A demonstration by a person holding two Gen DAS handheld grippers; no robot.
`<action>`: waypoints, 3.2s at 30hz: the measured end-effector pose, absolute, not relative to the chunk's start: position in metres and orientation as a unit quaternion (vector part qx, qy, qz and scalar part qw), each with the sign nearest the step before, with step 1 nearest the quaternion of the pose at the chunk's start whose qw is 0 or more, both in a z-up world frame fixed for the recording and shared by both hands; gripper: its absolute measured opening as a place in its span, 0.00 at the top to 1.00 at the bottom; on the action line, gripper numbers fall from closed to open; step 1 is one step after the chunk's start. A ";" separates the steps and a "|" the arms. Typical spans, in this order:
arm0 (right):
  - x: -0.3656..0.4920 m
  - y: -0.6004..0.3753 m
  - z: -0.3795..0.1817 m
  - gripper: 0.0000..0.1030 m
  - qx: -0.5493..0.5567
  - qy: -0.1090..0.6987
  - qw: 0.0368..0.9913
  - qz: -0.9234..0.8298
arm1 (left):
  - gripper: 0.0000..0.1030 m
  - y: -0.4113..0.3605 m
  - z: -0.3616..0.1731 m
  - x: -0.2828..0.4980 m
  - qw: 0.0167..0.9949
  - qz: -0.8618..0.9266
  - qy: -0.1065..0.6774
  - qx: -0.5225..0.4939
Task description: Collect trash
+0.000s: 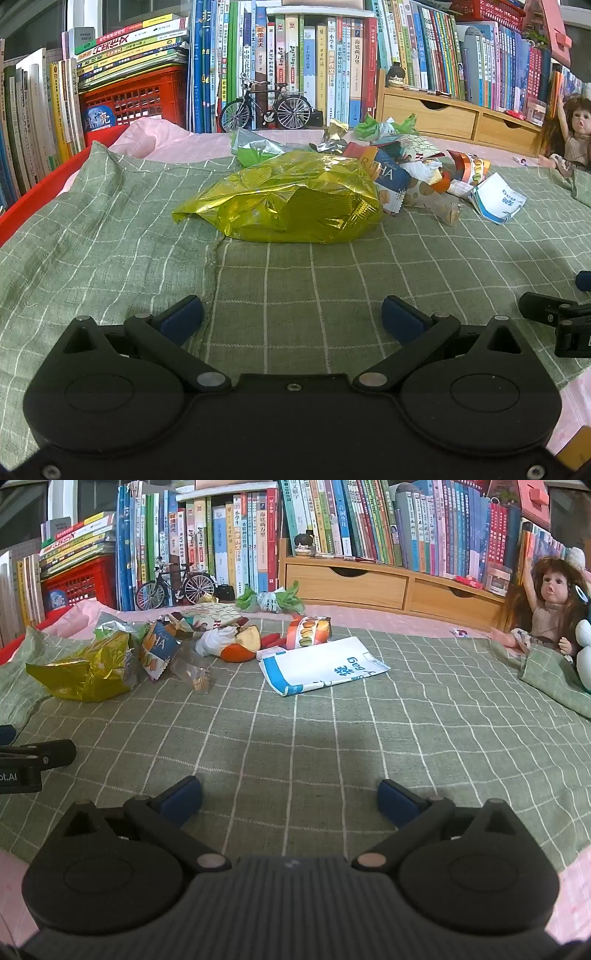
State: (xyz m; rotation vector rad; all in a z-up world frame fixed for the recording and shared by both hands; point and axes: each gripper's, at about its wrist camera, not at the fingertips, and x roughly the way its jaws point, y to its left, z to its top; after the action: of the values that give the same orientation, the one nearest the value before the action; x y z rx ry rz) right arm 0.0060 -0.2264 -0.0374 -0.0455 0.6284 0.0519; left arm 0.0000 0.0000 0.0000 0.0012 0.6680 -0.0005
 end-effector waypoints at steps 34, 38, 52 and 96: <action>0.007 -0.227 -0.038 0.00 -0.022 0.310 0.950 0.027 | 0.00 0.000 0.001 -0.001 0.945 0.002 0.328 0.005; 0.007 -0.227 -0.038 0.00 -0.022 0.310 0.950 0.026 | 0.00 0.001 0.001 -0.001 0.945 0.001 0.328 0.004; 0.007 -0.227 -0.039 0.00 -0.024 0.306 0.951 0.031 | 0.00 0.000 0.001 -0.001 0.945 0.001 0.328 0.004; 0.007 -0.227 -0.040 0.00 -0.024 0.302 0.953 0.031 | 0.00 0.000 0.001 -0.001 0.945 0.001 0.328 0.004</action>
State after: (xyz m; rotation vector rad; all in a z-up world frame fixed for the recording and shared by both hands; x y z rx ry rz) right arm 0.0072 -0.2269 -0.0399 -0.0486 0.6132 0.0639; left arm -0.0010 -0.0004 0.0005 0.0074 0.6686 0.0030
